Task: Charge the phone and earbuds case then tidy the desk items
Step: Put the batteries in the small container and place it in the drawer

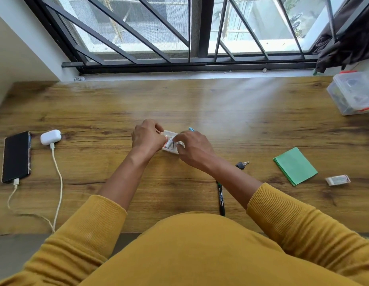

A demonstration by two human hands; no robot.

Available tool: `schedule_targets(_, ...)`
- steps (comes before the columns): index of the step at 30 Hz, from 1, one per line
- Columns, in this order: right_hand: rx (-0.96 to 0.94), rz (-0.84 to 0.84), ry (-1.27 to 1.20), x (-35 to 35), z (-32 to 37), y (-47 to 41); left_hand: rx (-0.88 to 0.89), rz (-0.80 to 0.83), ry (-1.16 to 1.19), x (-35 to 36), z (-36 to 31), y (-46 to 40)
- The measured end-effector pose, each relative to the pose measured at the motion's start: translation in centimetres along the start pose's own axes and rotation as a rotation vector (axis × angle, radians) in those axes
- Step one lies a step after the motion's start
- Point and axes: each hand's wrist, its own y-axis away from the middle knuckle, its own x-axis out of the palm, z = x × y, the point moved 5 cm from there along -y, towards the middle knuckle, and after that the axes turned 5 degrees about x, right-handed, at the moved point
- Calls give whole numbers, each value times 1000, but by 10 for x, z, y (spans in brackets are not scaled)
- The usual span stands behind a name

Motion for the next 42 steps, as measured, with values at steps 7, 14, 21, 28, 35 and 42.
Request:
schedule_targets(7,-132,59,114,3,9,-3,30,-80,-26,0,2,6)
schedule_targets(14,-244,136,313,3,19,-2,-1,-75,31,-2,5,8)
schedule_targets(21,-235,211,446,2,21,3,-18,-53,15,-4,8,6)
schedule_targets(28,-230,206,497,0,22,3,-56,-52,31,-2,11,6)
schedule_targets(35,-154,104,176,1,2,-6,-112,-10,160,3,22,9)
schedule_targets(42,211,-286,-326,-20,-41,9,-176,-7,318,10,38,21)
